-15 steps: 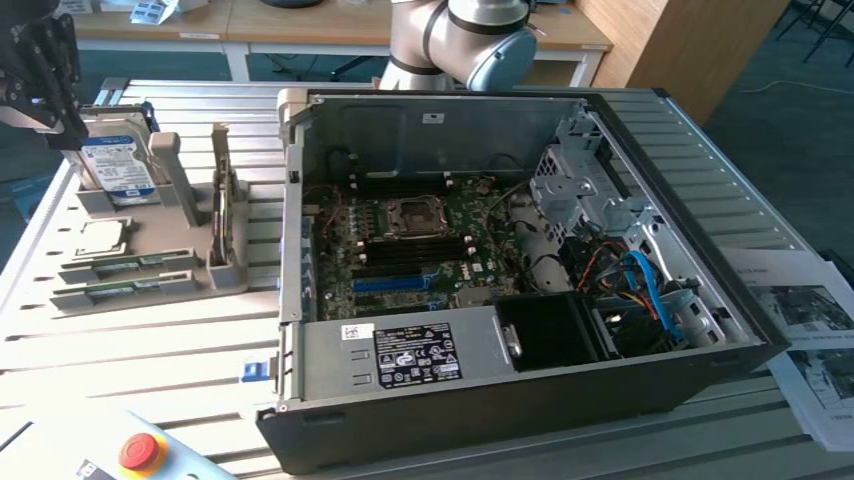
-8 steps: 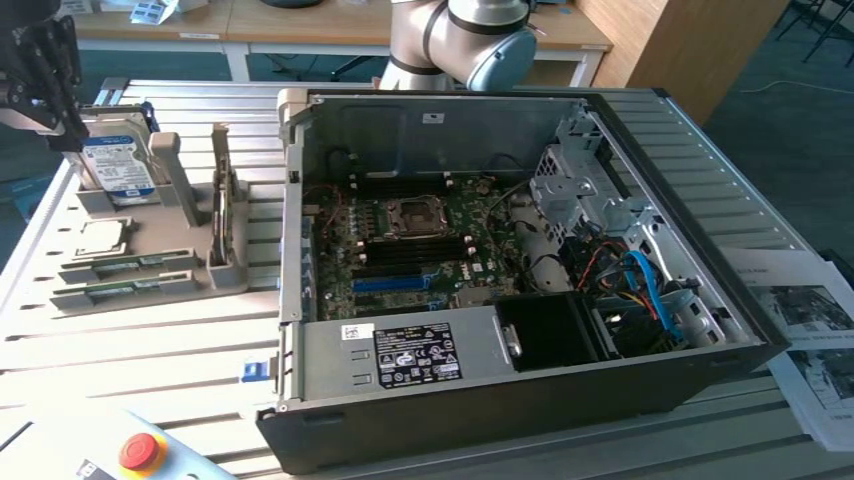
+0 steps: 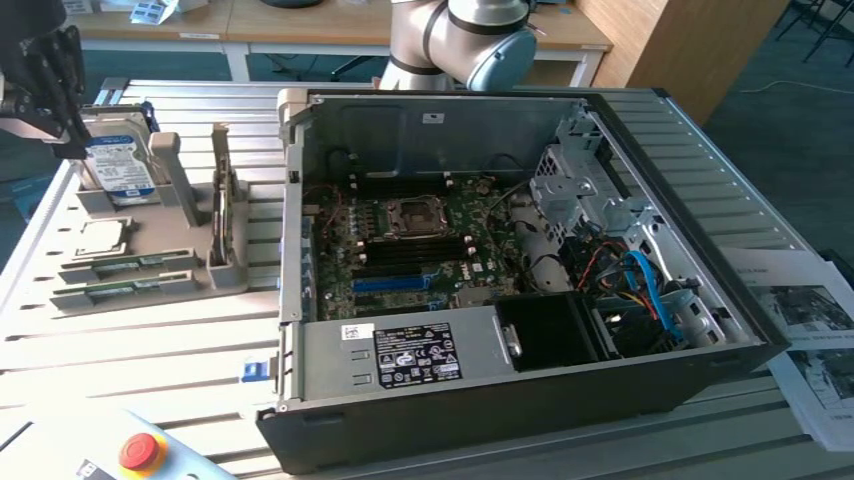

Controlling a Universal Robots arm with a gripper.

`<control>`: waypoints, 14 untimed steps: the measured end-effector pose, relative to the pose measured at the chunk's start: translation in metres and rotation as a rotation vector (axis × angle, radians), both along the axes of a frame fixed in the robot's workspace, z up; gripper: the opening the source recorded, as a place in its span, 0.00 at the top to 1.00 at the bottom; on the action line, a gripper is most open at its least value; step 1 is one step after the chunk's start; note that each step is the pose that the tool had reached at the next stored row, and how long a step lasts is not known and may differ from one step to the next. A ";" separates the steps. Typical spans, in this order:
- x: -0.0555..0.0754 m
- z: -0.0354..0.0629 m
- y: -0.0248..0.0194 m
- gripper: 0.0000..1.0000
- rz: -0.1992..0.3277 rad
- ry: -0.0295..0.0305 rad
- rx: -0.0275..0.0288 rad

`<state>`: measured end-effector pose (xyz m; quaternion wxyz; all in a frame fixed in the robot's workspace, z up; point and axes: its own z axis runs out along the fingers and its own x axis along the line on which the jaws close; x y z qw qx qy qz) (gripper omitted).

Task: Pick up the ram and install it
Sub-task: 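Pick up the ram and move it above insertion slot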

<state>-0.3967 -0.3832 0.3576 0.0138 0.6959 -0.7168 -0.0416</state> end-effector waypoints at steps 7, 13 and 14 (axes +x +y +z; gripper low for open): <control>0.000 -0.0070 0.0000 0.76 0.000 0.0000 0.0000; 0.000 -0.0132 0.0000 0.76 0.000 0.0000 0.0000; 0.000 -0.0143 0.0000 0.76 0.000 0.0000 0.0000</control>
